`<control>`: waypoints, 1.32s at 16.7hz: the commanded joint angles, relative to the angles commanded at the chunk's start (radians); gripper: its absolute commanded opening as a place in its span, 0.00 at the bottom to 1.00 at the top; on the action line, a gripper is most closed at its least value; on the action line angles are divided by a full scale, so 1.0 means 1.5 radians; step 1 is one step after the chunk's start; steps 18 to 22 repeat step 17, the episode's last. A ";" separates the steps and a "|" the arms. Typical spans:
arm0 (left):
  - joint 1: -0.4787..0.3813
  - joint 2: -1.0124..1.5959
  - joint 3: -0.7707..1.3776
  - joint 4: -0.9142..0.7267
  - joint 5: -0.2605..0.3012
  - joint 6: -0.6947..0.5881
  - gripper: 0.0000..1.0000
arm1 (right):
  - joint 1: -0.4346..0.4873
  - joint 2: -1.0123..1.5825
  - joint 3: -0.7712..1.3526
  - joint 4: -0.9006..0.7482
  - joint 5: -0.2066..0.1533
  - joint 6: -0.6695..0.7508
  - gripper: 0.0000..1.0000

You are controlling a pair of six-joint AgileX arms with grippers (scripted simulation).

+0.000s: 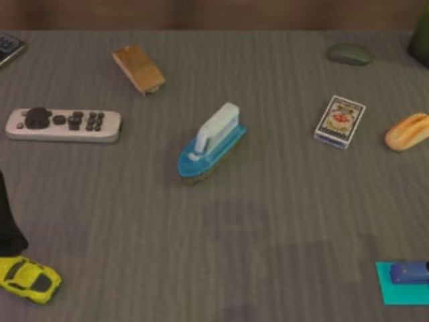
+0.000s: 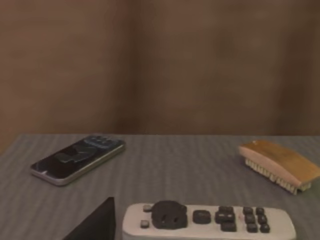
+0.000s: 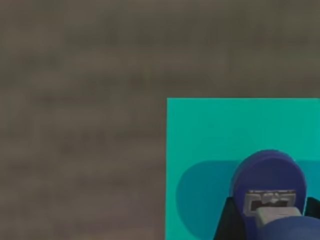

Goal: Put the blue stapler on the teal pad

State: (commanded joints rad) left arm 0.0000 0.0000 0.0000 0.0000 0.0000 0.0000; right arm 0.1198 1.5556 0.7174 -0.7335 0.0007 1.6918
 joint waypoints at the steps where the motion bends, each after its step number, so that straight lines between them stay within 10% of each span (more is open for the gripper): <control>1: 0.000 0.000 0.000 0.000 0.000 0.000 1.00 | 0.000 0.000 0.000 0.000 0.000 0.000 0.23; 11: 0.000 0.000 0.000 0.000 0.000 0.000 1.00 | 0.000 0.000 0.000 0.000 0.000 0.000 0.98; 22: 0.000 0.000 0.000 0.000 0.000 0.000 1.00 | 0.000 0.000 0.000 0.000 0.000 0.000 1.00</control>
